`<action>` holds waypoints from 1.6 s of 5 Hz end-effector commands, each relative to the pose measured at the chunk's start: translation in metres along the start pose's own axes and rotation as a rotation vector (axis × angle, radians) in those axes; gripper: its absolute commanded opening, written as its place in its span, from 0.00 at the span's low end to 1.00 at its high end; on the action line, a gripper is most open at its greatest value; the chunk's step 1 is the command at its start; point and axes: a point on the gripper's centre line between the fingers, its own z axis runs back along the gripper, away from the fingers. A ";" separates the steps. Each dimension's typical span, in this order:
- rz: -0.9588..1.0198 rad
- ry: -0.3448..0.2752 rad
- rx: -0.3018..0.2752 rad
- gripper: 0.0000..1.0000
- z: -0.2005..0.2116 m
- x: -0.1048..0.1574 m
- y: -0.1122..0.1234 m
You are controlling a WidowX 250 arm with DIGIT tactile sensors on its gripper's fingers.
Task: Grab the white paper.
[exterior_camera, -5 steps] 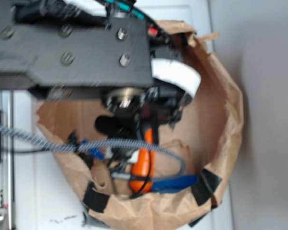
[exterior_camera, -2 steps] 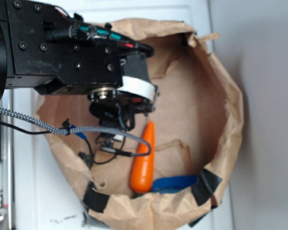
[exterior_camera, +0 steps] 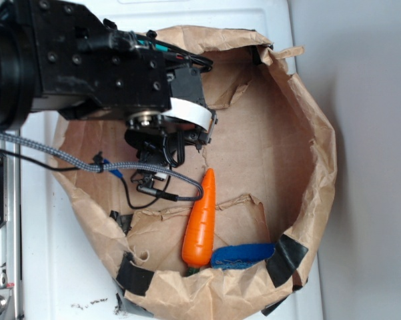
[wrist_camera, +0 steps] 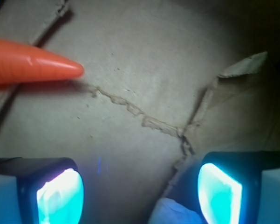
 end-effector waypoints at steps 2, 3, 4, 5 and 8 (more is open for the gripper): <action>0.007 -0.013 0.125 0.00 -0.025 -0.013 0.007; 0.008 -0.022 0.144 0.00 -0.029 -0.013 0.003; 0.028 -0.018 0.113 0.00 -0.014 -0.008 -0.003; 0.050 -0.035 0.013 0.00 0.026 -0.002 -0.009; 0.040 -0.100 -0.181 0.00 0.104 0.008 -0.023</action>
